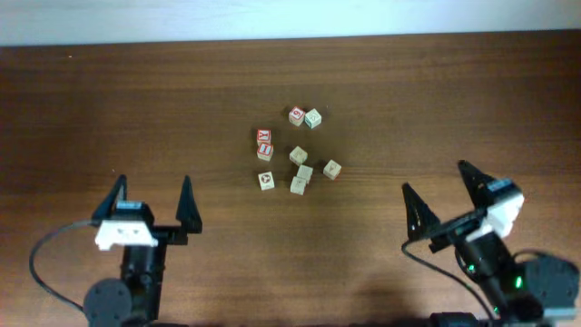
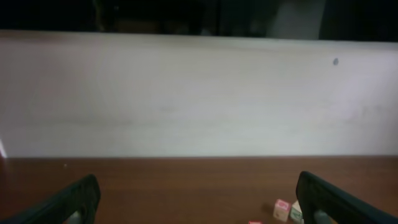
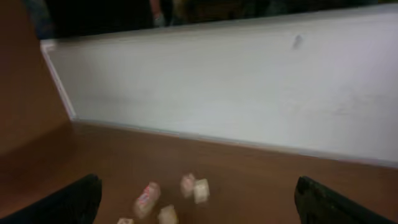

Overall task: Rotate 3 blocks
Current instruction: 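Raise both arms from rest and move them over the block cluster, then lower the right gripper into the cluster of wooden blocks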

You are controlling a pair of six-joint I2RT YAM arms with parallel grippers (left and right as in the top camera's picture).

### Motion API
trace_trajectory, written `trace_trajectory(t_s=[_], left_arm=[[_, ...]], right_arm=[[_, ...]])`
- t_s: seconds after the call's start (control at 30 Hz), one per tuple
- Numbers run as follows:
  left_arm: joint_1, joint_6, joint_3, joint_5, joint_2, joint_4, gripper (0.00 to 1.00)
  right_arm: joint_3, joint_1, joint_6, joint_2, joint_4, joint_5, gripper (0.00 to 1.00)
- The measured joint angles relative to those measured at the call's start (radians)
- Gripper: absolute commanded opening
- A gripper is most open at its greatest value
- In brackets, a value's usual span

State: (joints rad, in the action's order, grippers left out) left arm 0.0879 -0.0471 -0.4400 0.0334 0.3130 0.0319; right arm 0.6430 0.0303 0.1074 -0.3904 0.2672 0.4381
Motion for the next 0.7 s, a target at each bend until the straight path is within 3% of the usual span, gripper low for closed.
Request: trace_trajectory(t_s=[0.13, 0.27, 0.37, 0.47, 0.6, 0.67, 0.7], left_arm=[[0.000, -0.003, -0.233, -0.076, 0.284, 0.079, 0.99], [0.000, -0.003, -0.530, -0.159, 0.628, 0.337, 0.99], [0.002, -0.003, -0.784, -0.184, 0.885, 0.527, 0.99], [0.002, -0.003, -0.940, -0.193, 1.114, 0.639, 0.99], [0.002, -0.003, -0.952, -0.193, 1.255, 0.661, 0.99], [0.002, -0.003, -0.953, -0.191, 1.274, 0.663, 0.99], [0.002, -0.003, -0.953, -0.191, 1.280, 0.663, 0.99]], right_arm=[[0.209, 0.000, 0.003, -0.325, 0.142, 0.133, 0.98], [0.484, -0.007, 0.008, -0.704, 0.463, 0.204, 0.98], [0.668, -0.080, -0.003, -0.986, 0.600, 0.207, 0.98], [0.792, -0.210, 0.064, -1.205, 0.651, 0.095, 0.99], [0.809, -0.299, 0.298, -1.398, 0.580, -0.139, 0.98], [0.811, -0.298, 0.361, -1.478, 0.512, -0.148, 0.72], [0.811, -0.298, 0.383, -1.510, 0.504, -0.146, 0.67]])
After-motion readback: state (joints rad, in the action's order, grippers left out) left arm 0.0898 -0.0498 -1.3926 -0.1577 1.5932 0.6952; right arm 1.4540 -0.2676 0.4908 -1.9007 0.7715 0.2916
